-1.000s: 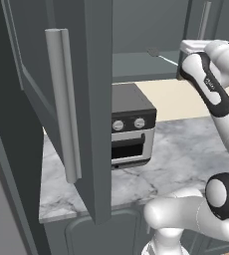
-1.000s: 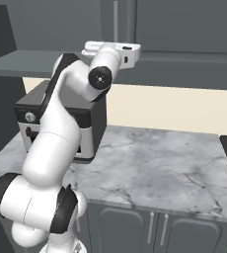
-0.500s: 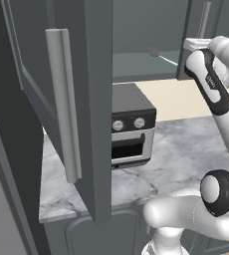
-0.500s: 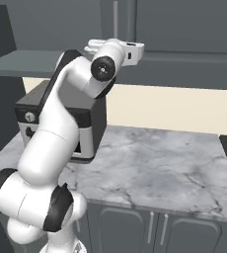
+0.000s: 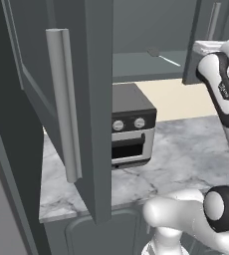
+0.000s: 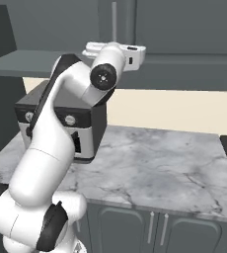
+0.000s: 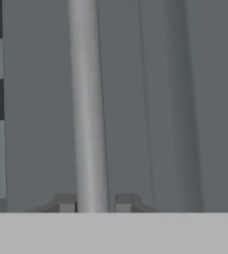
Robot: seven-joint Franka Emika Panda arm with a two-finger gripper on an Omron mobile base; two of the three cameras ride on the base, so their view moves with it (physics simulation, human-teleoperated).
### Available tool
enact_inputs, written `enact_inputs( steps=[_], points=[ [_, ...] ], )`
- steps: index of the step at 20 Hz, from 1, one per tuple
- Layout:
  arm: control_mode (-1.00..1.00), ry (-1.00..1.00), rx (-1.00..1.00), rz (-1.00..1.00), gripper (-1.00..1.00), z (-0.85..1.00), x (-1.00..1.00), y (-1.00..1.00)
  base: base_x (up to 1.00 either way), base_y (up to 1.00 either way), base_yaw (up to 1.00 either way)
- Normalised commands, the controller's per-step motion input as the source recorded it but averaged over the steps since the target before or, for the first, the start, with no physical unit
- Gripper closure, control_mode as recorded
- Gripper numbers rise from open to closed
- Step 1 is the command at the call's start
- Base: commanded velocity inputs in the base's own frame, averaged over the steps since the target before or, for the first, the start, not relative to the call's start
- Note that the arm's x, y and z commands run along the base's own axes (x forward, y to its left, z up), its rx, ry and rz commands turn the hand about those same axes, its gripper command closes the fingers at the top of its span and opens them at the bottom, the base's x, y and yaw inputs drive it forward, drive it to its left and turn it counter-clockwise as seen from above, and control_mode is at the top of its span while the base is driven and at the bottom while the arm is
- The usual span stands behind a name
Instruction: The dining table condiment station is running low on condiment bottle. Refill the condiment station by opening the cabinet and taking the condiment bottle from the cabinet and placing it on the dining table.
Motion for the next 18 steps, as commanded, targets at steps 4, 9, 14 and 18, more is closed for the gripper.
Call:
enact_inputs(
  steps=[4,9,14,18],
  points=[
    [-1.00,-0.12,0.00,0.13,1.00,0.00,-0.88,-0.83,0.00,0.00,0.00],
    [-1.00,0.07,0.00,0.13,1.00,0.00,-0.84,-0.70,0.00,0.00,0.00],
    [-1.00,0.03,0.00,0.16,1.00,0.00,-1.00,-0.65,0.00,0.00,0.00],
    [-1.00,-0.01,0.00,0.18,1.00,0.00,-1.00,-0.62,0.00,0.00,0.00]
  ],
)
